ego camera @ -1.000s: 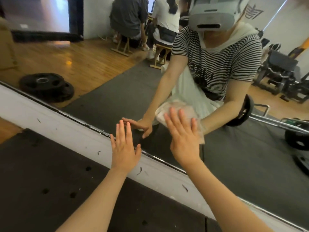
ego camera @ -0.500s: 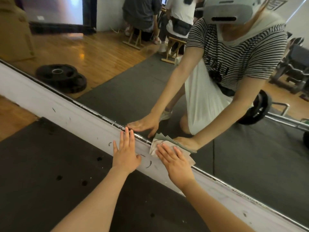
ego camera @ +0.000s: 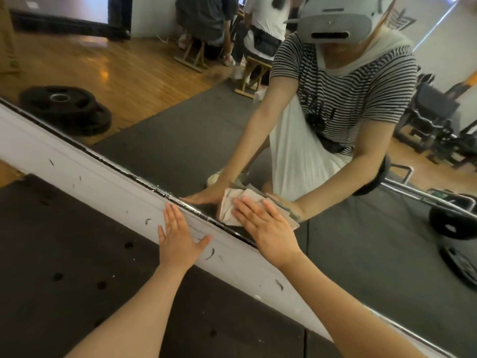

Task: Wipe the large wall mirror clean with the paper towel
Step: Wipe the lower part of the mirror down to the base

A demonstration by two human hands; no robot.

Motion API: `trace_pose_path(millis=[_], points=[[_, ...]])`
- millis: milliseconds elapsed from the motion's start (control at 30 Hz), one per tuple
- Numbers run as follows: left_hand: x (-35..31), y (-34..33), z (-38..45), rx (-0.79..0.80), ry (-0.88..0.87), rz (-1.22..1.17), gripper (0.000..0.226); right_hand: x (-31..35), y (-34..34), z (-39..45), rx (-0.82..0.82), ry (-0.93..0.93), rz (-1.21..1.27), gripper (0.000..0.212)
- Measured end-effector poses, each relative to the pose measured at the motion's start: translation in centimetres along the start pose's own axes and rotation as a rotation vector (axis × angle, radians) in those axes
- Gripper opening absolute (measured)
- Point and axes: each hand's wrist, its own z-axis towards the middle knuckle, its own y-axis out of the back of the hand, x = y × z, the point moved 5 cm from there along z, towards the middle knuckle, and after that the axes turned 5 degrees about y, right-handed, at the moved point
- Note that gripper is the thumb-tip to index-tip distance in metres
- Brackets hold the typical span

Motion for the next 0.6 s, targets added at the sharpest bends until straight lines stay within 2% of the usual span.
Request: trace_pose_path(millis=[67, 200, 367, 433, 600], points=[[-0.2, -0.1, -0.1, -0.009, 0.005, -0.051, 0.116, -1.5, 2.5, 1.7, -0.103, -0.037, -0.009, 0.060], [-0.2, -0.1, -0.1, -0.044, 0.014, -0.070, 0.111, -5.0, 6.8, 4.9, -0.288, -0.185, 0.006, 0.063], [-0.2, 0.1, -0.2, -0.081, 0.014, -0.067, 0.102, -9.3, 12.1, 7.3, -0.606, -0.388, 0.029, 0.055], [-0.1, 0.4, -0.2, -0.094, -0.002, -0.062, 0.100, -9.9, 12.8, 7.9, -0.650, -0.450, 0.009, 0.055], [0.8, 1.6, 0.3, -0.160, 0.001, -0.065, 0.100, -8.0, 11.5, 8.6, -0.620, -0.545, 0.040, 0.063]])
